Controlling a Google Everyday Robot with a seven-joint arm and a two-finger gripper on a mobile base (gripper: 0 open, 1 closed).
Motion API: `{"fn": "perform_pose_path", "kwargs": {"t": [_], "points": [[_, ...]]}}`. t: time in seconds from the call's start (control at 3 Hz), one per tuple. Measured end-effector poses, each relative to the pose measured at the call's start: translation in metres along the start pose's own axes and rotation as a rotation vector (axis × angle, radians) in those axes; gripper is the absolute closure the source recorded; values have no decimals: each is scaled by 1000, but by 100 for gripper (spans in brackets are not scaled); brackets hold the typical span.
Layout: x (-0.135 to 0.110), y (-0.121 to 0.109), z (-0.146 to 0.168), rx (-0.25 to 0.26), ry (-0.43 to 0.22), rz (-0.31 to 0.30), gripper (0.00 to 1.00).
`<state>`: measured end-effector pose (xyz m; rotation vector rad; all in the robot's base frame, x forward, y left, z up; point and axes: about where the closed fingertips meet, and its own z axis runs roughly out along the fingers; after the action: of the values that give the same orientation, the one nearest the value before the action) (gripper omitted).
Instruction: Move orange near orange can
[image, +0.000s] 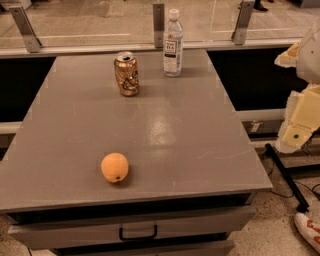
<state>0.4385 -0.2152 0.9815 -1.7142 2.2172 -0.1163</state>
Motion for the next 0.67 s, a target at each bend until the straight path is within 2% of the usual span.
{"fn": "perform_pose_path", "kwargs": {"t": [0.33, 0.67], "points": [[-1, 0, 0, 3, -8, 1, 0], [-13, 12, 12, 9, -92, 21, 0]]}}
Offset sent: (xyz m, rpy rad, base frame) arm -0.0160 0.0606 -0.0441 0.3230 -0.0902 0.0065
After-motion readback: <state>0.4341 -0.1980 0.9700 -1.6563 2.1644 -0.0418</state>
